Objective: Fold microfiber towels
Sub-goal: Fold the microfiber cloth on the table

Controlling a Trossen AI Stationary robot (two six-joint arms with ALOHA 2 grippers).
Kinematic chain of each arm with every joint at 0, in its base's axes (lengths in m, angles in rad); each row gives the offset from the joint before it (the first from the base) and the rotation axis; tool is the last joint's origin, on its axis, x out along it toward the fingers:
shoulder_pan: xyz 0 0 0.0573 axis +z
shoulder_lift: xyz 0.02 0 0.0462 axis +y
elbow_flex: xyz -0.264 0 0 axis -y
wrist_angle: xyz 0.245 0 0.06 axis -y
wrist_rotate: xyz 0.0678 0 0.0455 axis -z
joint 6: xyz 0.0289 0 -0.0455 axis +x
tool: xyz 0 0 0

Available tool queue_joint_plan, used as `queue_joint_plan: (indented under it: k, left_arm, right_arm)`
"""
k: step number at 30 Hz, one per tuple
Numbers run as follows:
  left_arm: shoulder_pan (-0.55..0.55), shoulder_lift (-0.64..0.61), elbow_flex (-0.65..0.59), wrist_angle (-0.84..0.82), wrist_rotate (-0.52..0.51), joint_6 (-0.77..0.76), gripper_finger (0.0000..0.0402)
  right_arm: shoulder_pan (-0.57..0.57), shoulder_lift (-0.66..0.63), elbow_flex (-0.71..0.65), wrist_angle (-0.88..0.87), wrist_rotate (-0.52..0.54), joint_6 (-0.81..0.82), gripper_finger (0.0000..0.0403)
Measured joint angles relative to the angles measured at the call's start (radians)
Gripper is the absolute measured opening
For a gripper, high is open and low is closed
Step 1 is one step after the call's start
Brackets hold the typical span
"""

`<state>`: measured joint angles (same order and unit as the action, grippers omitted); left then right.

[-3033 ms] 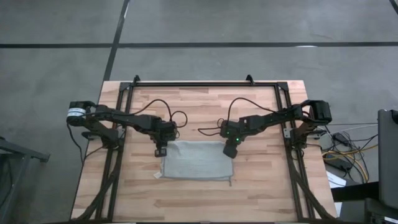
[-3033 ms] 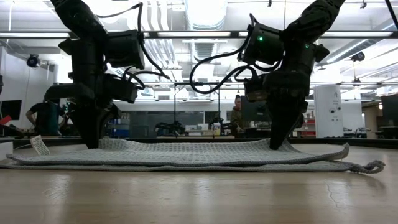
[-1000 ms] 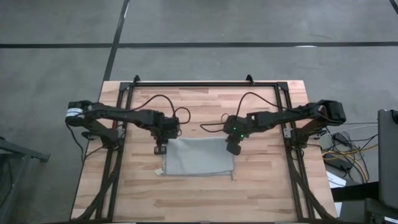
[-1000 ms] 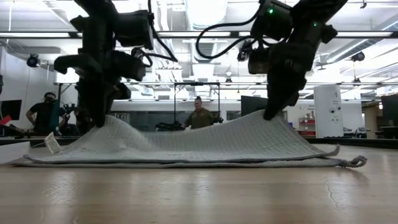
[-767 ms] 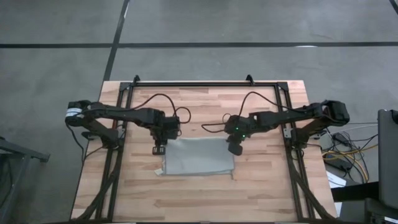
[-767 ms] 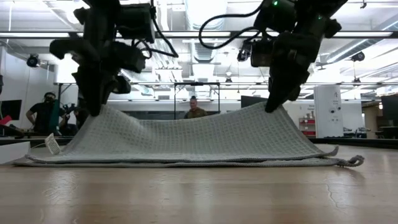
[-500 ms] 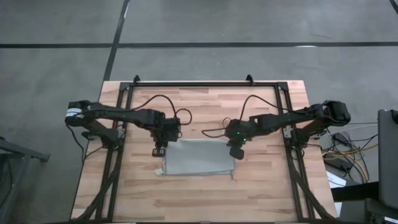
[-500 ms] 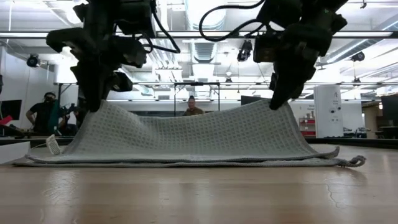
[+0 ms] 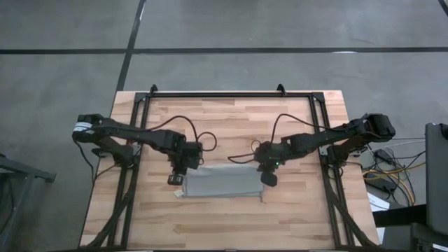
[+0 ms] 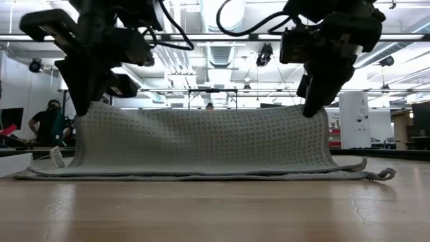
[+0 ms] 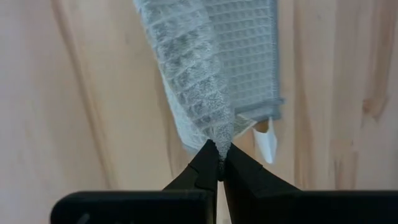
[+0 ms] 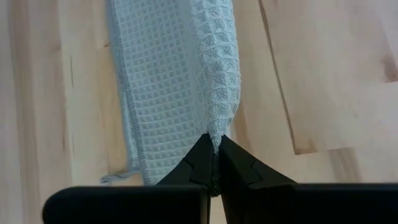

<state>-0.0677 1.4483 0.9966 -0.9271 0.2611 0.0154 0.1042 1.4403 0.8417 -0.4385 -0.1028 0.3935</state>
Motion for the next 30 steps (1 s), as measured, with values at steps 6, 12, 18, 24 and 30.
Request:
queue_joint_plan:
  k: [6, 12, 18, 24, 30]
  left_arm:
    - [-0.041, 0.0, -0.003, 0.044, 0.0, -0.028, 0.0014]
    - [-0.063, 0.0, -0.003, 0.078, 0.0, -0.059, 0.0014]
    - [-0.08, 0.0, -0.004, 0.082, 0.0, -0.085, 0.0014]
    - [-0.107, 0.0, -0.004, 0.083, 0.0, -0.087, 0.0014]
    - [-0.134, 0.0, -0.008, 0.091, 0.0, -0.087, 0.0014]
  right_arm:
    - [0.015, 0.0, 0.0, 0.001, 0.0, 0.01, 0.0008]
    - [0.03, 0.001, 0.0, 0.005, 0.0, 0.019, 0.0008]
    - [0.059, 0.001, 0.0, 0.01, 0.0, 0.051, 0.0008]
    - [0.087, 0.001, 0.0, 0.012, 0.0, 0.054, 0.0008]
    - [0.093, 0.001, 0.0, 0.011, 0.0, 0.06, 0.0008]
